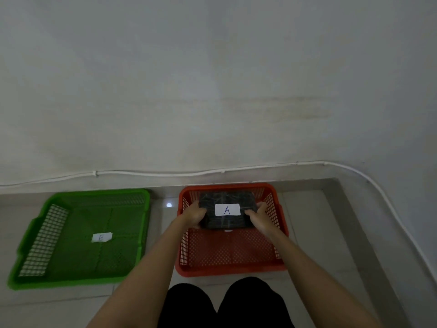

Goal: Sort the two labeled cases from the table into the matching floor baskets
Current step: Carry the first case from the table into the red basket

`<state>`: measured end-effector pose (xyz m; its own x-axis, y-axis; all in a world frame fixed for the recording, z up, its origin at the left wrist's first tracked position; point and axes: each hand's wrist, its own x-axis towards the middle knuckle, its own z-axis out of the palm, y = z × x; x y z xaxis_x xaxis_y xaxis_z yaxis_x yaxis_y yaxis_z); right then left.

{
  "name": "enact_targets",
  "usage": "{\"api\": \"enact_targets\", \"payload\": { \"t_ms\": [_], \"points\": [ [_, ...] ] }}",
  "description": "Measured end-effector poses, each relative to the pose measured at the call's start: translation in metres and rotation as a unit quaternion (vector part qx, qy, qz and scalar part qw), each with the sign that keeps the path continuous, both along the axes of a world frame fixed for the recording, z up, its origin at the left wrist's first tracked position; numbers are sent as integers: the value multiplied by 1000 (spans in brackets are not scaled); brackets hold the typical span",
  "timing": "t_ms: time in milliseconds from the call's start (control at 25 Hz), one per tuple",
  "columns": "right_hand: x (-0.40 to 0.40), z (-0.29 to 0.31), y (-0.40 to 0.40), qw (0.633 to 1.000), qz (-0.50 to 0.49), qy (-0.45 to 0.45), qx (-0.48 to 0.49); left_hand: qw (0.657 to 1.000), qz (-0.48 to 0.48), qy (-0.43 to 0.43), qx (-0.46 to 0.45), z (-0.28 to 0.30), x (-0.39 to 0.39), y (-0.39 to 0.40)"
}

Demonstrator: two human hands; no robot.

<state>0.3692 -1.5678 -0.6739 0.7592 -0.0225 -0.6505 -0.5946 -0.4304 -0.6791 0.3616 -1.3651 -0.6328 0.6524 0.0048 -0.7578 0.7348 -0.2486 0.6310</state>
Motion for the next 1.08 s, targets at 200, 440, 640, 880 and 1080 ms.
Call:
{"api": "enact_targets", "payload": {
  "t_ms": [200, 440, 640, 880, 1080],
  "points": [
    [21, -56, -4, 999, 22, 26, -3, 996, 26, 44, -66, -58, 18, 4],
    [29, -67, 0, 999, -2, -25, -29, 995, 75, 11, -68, -89, 24, 6],
    [19, -42, -2, 999, -4, -43, 14, 999, 28, -31, -23, -75, 15, 5],
    [-10, 112, -2, 979, 107, -117, -132, 983, 62, -146, 95, 70, -7, 8],
    [-14, 321, 12, 928, 212, -194, -236, 965, -4, -176, 193, 279, -32, 32]
  ]
}}
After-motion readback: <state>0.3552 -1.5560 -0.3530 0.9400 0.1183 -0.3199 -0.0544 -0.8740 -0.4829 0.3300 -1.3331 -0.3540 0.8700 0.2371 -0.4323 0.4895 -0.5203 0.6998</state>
